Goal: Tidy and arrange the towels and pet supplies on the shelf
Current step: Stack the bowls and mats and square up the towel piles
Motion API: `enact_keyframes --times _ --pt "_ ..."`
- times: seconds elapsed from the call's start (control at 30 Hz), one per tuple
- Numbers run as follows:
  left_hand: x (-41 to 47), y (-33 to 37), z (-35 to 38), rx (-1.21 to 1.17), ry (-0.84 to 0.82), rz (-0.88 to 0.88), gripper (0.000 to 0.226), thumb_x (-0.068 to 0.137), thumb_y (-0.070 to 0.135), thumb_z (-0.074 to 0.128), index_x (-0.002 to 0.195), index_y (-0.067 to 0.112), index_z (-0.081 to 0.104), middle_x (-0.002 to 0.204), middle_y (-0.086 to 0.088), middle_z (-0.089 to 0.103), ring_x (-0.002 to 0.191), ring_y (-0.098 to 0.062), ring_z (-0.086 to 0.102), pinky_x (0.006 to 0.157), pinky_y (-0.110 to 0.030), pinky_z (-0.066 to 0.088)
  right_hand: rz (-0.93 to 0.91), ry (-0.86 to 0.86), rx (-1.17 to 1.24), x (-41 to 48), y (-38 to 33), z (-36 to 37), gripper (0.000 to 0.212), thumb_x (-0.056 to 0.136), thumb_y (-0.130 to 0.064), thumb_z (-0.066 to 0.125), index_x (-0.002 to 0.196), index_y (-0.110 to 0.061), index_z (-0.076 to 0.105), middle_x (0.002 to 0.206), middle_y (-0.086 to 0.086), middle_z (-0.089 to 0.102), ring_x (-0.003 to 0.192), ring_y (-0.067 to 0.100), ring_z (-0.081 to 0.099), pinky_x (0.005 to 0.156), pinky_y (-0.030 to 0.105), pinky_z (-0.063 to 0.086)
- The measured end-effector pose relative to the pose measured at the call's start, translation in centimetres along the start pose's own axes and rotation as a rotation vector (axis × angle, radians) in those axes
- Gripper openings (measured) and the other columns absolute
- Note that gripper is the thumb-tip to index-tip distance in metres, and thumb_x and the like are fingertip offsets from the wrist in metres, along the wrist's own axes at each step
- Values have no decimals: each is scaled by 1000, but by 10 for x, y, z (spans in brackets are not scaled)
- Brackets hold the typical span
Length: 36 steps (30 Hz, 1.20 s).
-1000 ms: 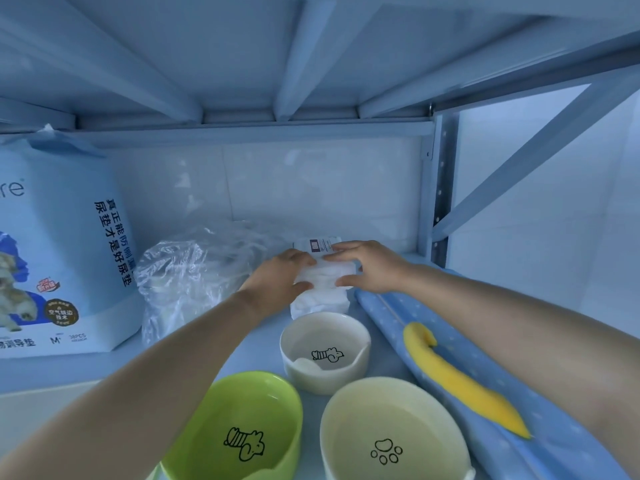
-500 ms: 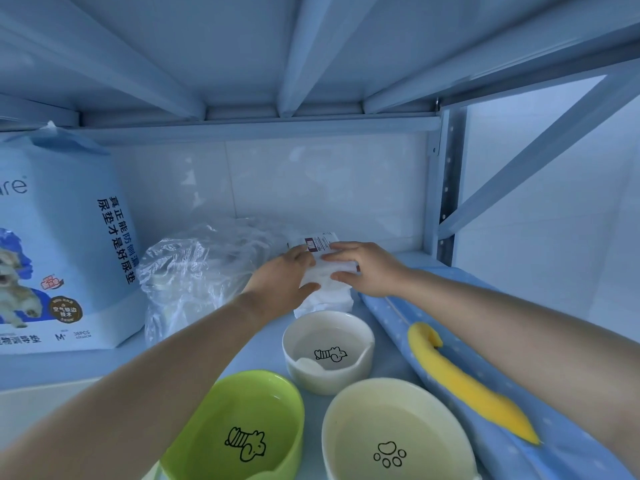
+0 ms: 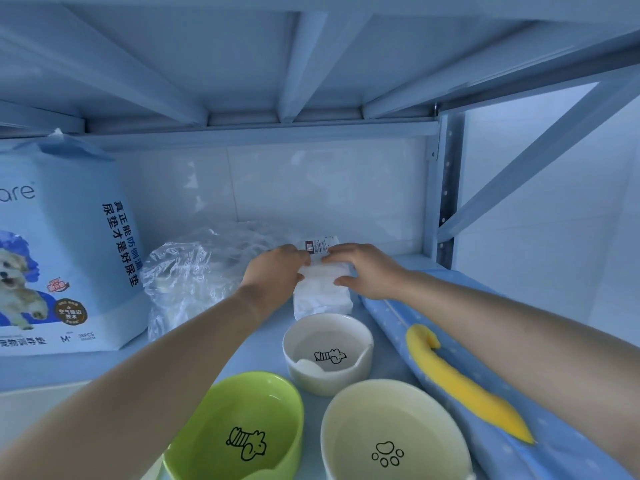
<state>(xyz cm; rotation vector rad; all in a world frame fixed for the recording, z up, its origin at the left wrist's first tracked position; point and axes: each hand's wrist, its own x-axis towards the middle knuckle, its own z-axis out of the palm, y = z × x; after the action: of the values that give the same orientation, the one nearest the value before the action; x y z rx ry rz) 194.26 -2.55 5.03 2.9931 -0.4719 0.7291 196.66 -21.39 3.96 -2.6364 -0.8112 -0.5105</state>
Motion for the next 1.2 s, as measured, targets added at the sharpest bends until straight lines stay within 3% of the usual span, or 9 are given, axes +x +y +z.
enact_keyframes --times 0.23,0.37,0.47,0.6,0.73,0.87,0.97,1.07,1.2 --pt "-19 -36 -43 -54 239 -33 19 90 30 52 106 29 62 115 7 58 106 -20 56 78 -29 43 -118 169 137 12 -38 -9 34 81 -21 72 114 -16 67 116 -1 66 105 14 61 87 14 39" --pt "-34 -79 -60 -48 263 -116 20 88 35 53 105 29 61 111 6 60 101 -21 58 75 -30 46 -176 178 189 29 -77 -8 32 83 -26 70 113 -18 66 113 -11 64 95 -9 57 78 2 34" --pt "-52 -112 -61 -73 207 -99 26 89 41 52 110 28 60 111 6 60 102 -19 58 77 -31 47 -224 159 206 42 -110 5 35 84 -27 68 116 -15 64 119 -2 65 110 11 58 88 14 39" --pt "-70 -142 -49 -95 136 -92 36 88 49 49 108 21 60 109 1 60 101 -22 57 81 -31 45 -237 27 56 57 -153 31 41 87 -28 61 125 -12 55 128 7 56 121 22 48 100 28 36" --pt "-79 -156 -42 -199 75 -36 62 81 64 33 113 17 59 109 0 57 95 -20 58 80 -28 43 -126 -29 -84 69 -172 55 39 90 -32 50 125 -15 48 127 5 43 123 27 39 96 45 43" --pt "-85 -163 -34 -219 97 13 56 84 58 43 116 14 57 112 -2 52 95 -22 58 83 -29 45 -98 -18 -138 68 -173 61 39 93 -33 46 128 -17 43 129 3 37 125 25 33 95 46 42" --pt "-87 -164 -28 -248 171 16 52 82 57 40 104 14 59 102 1 54 88 -19 58 75 -25 41 -119 61 -98 60 -168 65 35 93 -28 50 125 -14 47 129 5 36 124 25 34 92 43 44" --pt "-83 -159 -24 -272 166 -1 32 89 43 55 104 15 62 101 1 58 88 -21 60 75 -28 43 -93 99 -136 52 -167 66 33 95 -28 48 123 -11 46 128 7 35 121 25 35 87 40 43" --pt "-80 -150 -21 -265 178 -15 26 90 37 56 108 20 62 105 1 60 93 -22 60 76 -33 48 -65 66 -211 47 -169 66 40 97 -33 42 128 -9 39 127 7 36 123 24 33 94 40 39"
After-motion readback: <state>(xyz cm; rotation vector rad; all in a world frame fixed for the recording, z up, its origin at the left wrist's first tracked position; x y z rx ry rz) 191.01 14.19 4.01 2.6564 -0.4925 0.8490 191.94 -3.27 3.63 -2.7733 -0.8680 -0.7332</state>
